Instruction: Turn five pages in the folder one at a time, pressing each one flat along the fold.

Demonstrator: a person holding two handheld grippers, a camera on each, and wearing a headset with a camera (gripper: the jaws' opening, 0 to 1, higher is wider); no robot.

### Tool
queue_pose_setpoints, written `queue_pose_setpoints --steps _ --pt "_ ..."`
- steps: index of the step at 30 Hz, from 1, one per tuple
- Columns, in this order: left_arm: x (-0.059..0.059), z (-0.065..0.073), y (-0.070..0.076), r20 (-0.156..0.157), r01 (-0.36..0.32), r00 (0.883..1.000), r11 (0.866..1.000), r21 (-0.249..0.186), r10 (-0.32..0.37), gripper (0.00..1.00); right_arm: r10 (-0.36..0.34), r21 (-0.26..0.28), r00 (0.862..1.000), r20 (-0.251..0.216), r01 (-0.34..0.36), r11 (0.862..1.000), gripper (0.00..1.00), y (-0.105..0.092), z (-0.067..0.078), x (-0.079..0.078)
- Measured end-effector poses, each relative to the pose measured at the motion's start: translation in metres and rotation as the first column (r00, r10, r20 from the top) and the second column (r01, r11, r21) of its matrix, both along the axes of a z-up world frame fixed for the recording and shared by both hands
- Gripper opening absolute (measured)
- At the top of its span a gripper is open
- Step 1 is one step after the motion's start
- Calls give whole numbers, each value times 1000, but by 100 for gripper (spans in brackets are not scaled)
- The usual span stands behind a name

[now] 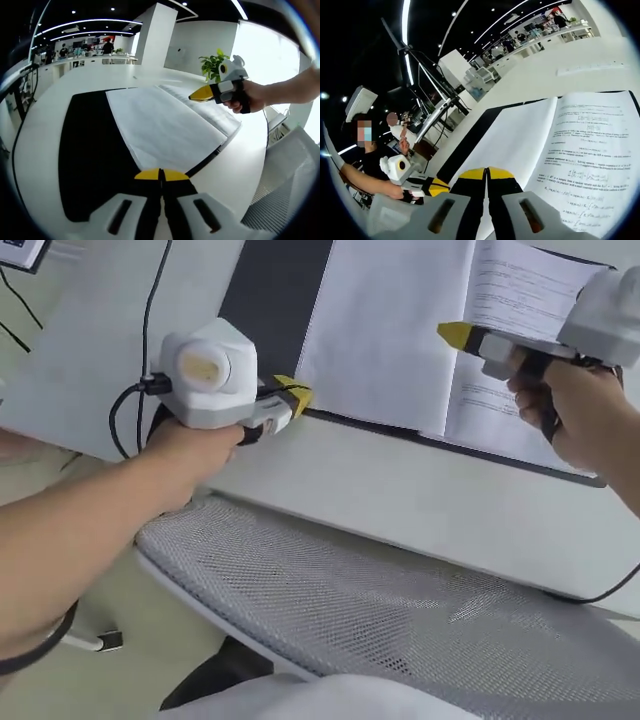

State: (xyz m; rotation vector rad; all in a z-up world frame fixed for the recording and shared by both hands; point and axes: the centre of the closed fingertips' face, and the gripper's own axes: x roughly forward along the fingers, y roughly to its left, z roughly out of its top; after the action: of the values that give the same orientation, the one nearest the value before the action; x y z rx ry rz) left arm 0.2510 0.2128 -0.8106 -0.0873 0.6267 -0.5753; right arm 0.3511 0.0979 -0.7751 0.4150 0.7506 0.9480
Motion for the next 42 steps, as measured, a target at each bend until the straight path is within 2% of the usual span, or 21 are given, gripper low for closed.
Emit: queue_pose_setpoints --steps 5,7,10,12,14,17,19,30,32,34,35,37,42 --pt "1 -1 0 0 4 1000 1000 5 -4 0 -11 -1 1000 -24 11 1000 0 2 -10 6" --pt "1 0 -1 0 3 1000 1000 6 -3 0 -11 -11 999 -47 10 1000 0 2 -16 6" --pt "1 0 -1 -1 2 1000 1000 6 -2 0 -13 -31 998 -57 12 999 0 1 -21 8" --pt "1 -1 -1 3 1 1000 1000 5 -1 0 -16 -19 998 -62 15 1000 0 4 -18 4" --pt "1 -1 -1 1 -1 1000 1000 1 1 0 -16 -45 997 -72 13 999 0 3 -25 4" --pt "1 -1 -1 1 -1 1000 1000 3 1 0 -27 -16 995 -96 26 1000 0 4 -25 6" --pt "1 -1 -1 1 -1 1000 1000 3 1 0 -29 -14 995 -92 28 1000 0 4 -26 8" --pt "1 -1 -1 6 -2 1000 1000 3 2 0 -108 55 987 -120 116 992 0 2 -31 45" --pt "1 -1 -1 6 -1 1000 1000 3 1 0 -138 68 983 -121 147 987 0 0 -29 54" --pt "1 -1 -1 6 0 1000 1000 4 0 0 -187 53 976 -114 194 980 0 -7 -31 65" --pt "1 -1 -1 7 1 1000 1000 6 -1 0 -205 71 968 -143 216 974 0 -8 -31 70" --pt "1 0 -1 6 1 1000 1000 7 -1 0 -227 85 960 -165 243 966 0 -13 -33 78" --pt "1 0 -1 8 2 1000 1000 7 -2 0 -231 89 958 -170 248 965 0 -13 -34 91"
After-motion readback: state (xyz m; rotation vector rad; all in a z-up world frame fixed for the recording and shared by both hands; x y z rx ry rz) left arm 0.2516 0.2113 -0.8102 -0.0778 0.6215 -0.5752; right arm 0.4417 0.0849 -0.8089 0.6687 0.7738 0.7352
